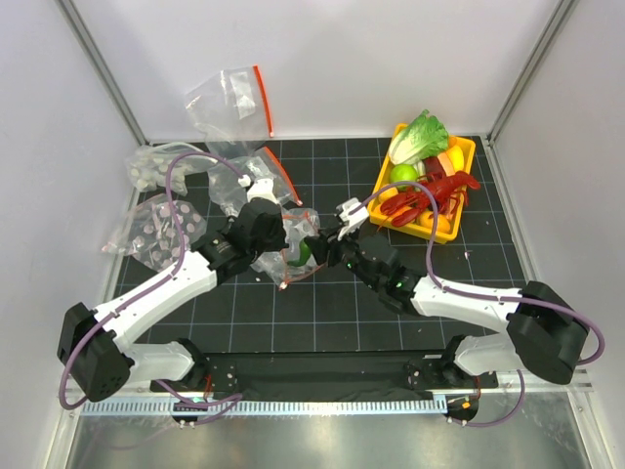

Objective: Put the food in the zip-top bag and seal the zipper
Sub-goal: Place the fake vegetable in the zipper food storage bag.

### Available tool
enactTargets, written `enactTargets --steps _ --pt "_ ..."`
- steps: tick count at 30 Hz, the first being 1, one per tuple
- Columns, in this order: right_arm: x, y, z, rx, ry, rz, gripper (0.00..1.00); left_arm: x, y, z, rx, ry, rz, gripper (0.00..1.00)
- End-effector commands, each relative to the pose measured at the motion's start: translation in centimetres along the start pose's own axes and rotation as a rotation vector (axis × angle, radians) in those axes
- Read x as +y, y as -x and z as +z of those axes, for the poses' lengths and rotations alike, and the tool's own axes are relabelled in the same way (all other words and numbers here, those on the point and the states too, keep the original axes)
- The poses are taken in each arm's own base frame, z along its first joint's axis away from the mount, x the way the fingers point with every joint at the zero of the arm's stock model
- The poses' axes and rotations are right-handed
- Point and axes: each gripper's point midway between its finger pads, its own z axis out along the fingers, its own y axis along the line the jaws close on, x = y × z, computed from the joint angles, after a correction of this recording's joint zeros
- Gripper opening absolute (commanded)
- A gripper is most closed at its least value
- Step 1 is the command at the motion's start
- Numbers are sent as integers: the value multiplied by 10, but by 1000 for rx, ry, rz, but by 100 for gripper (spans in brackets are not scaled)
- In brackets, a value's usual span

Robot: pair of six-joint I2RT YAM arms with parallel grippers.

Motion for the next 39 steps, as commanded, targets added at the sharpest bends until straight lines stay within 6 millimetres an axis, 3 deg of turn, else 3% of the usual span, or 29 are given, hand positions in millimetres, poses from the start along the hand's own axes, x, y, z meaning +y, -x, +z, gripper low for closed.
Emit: enactTargets --steps 1,7,12,17,21,28,33,39 --pt "15 15 3 -20 48 8 51 -5 27 -10 -72 -15 -18 0" --pt "23 4 2 10 99 13 59 -3 25 -5 -63 9 -1 0" --pt "21 -8 6 54 91 5 58 -3 26 -6 -60 5 3 0" --pt "15 -11 10 77 46 8 45 -3 24 -6 -57 3 7 0" --pt "11 -13 2 73 35 20 57 -3 22 -2 -47 14 16 0" --pt "9 -14 -14 59 43 37 57 2 19 7 -28 58 41 0" --pt "4 -25 -22 85 34 48 50 4 18 9 -25 69 44 0" --pt "13 -35 -23 108 74 44 58 2 19 6 -27 51 36 0"
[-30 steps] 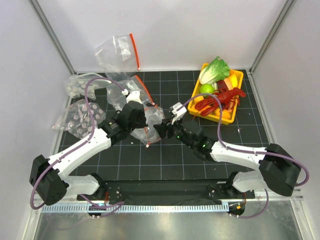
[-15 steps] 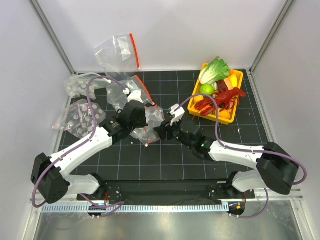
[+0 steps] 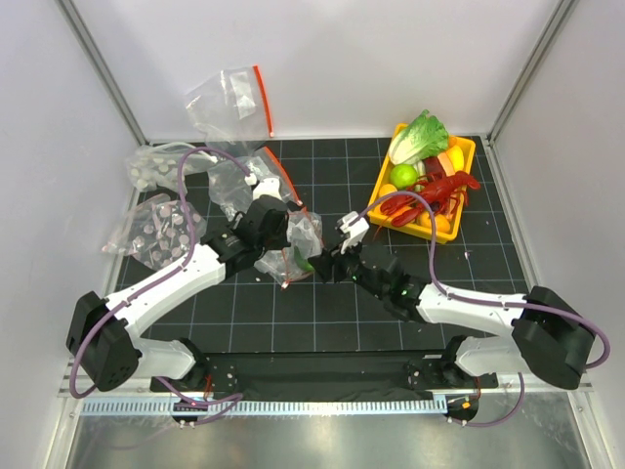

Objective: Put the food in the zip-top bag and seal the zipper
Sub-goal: Place the fake vegetable in the zipper food storage bag.

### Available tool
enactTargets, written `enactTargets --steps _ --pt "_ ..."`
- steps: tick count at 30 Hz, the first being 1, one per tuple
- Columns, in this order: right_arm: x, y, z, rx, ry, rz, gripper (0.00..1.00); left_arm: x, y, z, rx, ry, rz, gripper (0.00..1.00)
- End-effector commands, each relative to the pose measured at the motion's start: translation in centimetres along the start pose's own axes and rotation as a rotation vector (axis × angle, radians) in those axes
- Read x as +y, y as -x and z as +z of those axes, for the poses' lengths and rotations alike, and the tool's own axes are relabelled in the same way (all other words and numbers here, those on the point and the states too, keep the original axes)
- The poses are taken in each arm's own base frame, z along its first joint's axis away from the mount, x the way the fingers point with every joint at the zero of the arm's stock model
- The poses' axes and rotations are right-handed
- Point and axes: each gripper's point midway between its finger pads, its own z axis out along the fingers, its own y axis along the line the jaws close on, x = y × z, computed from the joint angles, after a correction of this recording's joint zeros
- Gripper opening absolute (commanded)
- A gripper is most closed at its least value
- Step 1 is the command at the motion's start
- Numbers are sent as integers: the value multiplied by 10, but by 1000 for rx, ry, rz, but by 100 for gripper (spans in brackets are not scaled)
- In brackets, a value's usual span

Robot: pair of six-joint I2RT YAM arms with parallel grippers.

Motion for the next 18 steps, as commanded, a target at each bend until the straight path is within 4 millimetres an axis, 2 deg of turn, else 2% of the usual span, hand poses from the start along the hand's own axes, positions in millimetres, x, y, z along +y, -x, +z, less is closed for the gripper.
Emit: enactTargets --steps 1,18 --pt "14 11 0 -39 49 9 58 -5 25 -9 -60 -19 -17 0" --pt "43 2 8 -2 99 -80 61 -5 23 -8 -53 -20 -15 1"
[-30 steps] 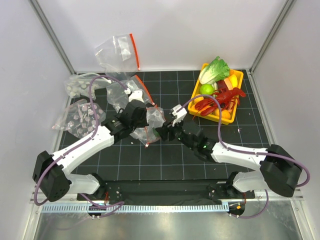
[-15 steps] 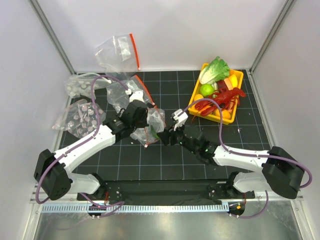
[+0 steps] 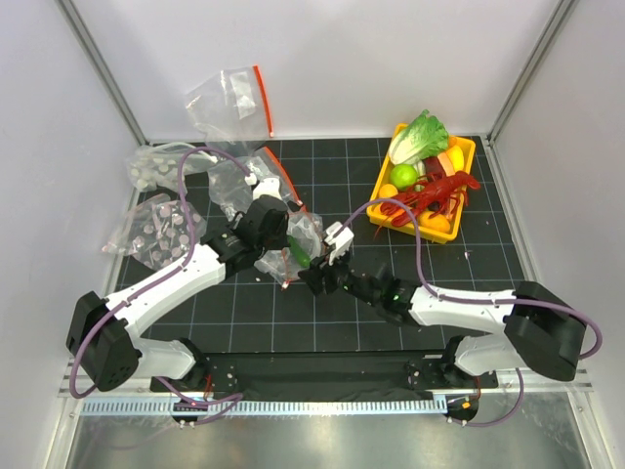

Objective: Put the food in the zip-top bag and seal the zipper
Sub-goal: Place the fake vegetable in the zipper food storage bag, then pick up the fake vegetable from the bin.

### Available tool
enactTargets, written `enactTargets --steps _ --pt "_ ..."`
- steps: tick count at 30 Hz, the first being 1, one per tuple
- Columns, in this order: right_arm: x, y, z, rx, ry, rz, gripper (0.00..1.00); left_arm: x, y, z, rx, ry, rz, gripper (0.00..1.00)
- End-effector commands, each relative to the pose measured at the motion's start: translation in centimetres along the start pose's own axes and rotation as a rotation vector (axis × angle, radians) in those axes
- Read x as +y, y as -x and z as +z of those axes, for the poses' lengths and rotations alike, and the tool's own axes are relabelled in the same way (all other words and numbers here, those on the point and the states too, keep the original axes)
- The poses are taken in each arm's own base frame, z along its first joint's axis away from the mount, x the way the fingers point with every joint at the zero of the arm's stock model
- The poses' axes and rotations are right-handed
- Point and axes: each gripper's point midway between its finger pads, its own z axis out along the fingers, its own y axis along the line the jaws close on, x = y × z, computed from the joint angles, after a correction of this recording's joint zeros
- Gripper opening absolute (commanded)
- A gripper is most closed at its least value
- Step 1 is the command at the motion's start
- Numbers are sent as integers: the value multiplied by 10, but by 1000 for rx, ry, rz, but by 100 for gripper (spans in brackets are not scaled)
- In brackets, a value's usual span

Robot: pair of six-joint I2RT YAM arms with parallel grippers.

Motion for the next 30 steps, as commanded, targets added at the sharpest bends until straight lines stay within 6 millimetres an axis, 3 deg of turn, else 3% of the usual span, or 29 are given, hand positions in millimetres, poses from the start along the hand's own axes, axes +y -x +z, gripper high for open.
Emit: enactTargets --steps 1,6,11,14,17,18,19,21,22,24,26,27,28,29,30 --pt "10 24 8 -53 -2 -33 61 -6 23 -8 -53 -22 -16 0" --pt "-4 29 9 -72 -102 -24 58 -9 21 -9 -44 -42 -17 0" --pt "-14 42 -2 -136 -158 -6 56 -11 21 -10 -43 -55 -24 0" --pt "-20 59 -16 -199 -186 7 56 -15 21 -12 -42 -78 -31 0" --pt "-45 89 -34 -296 -331 40 54 -15 24 -21 -75 -110 -50 0" --pt "-61 92 -40 -295 -421 48 52 -16 32 -29 -109 -126 -69 0" --pt "-74 115 -45 -329 -475 76 51 -14 32 -30 -120 -125 -82 0" --pt "-93 124 -46 -316 -532 131 51 -12 33 -33 -144 -131 -100 0" --pt "-100 140 -46 -343 -534 172 54 -11 34 -34 -153 -132 -110 0" --pt "-143 153 -51 -408 -630 259 59 -10 32 -33 -169 -136 -138 0" --pt "-171 167 -56 -468 -701 328 77 -7 27 -34 -180 -147 -157 0" --pt "-202 167 -58 -491 -774 377 84 -10 30 -35 -195 -164 -170 0" --pt "-211 184 -58 -529 -794 403 98 -9 31 -36 -198 -165 -173 0" --pt "-229 191 -62 -557 -863 426 100 -9 31 -37 -204 -168 -179 0" --pt "-255 176 -53 -511 -944 443 100 -9 31 -37 -204 -170 -185 1"
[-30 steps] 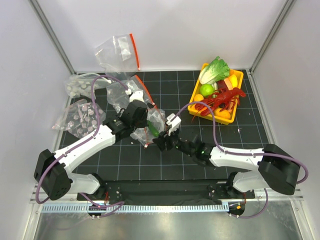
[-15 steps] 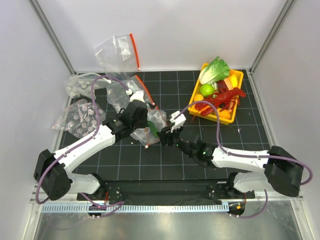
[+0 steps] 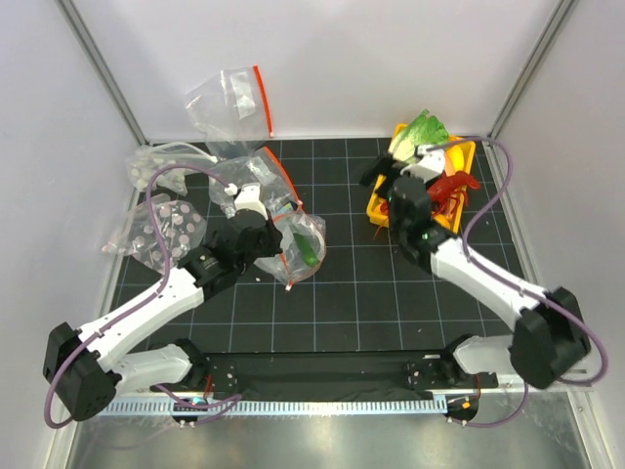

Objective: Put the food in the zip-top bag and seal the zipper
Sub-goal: Pick up the fake vegetable from the bin.

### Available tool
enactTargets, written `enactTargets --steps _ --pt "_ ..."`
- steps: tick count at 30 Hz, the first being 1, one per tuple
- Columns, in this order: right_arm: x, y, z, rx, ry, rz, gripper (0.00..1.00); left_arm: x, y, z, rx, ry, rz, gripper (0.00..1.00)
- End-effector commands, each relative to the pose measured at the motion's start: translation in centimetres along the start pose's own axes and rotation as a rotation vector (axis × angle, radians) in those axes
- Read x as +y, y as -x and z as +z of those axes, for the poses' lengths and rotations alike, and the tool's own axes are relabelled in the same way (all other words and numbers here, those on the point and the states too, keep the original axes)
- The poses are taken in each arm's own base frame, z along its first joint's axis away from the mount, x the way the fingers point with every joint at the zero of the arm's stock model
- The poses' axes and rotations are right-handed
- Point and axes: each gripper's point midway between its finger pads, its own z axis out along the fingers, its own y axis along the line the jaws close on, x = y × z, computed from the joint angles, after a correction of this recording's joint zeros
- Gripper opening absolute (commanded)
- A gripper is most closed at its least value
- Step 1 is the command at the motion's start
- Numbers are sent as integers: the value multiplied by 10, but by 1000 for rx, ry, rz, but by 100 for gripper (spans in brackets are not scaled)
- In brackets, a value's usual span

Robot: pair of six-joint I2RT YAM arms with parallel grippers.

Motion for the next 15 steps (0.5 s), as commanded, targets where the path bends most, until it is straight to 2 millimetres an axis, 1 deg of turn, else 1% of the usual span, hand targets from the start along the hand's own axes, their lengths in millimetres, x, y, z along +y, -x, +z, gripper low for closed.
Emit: enactTargets --steps 1,2,3,4,6,7,9,10,11,12,13,14,15 --pt "-22 35 51 -85 -204 140 100 -11 22 -3 -90 -51 -68 0" --pt "-28 39 62 -95 -250 145 100 -12 22 -3 -95 -56 -75 0" --pt "-48 35 74 -74 -325 129 100 -13 22 -4 -96 -67 -77 0" --pt "-46 33 94 -74 -342 154 100 -15 22 -5 -97 -79 -82 1" --pt "-57 28 117 -60 -355 174 100 -16 21 -6 -105 -96 -91 0" --pt "-72 25 137 -60 -386 204 100 -16 21 -6 -106 -97 -97 0" --pt "-83 18 157 -25 -383 237 100 -15 19 -5 -104 -92 -96 0" --pt "-88 29 170 -42 -383 240 100 -15 19 -5 -103 -93 -95 0" --pt "-95 13 182 -14 -400 214 100 -15 18 -4 -101 -90 -95 0" --pt "-102 5 188 10 -423 192 100 -15 18 -4 -101 -91 -95 0" --pt "-104 16 197 -8 -426 194 99 -16 18 -3 -98 -95 -94 0" --pt "-111 -2 206 21 -444 175 99 -16 17 -3 -95 -97 -95 1" --pt "-112 1 213 13 -443 182 100 -16 17 -2 -93 -95 -94 0"
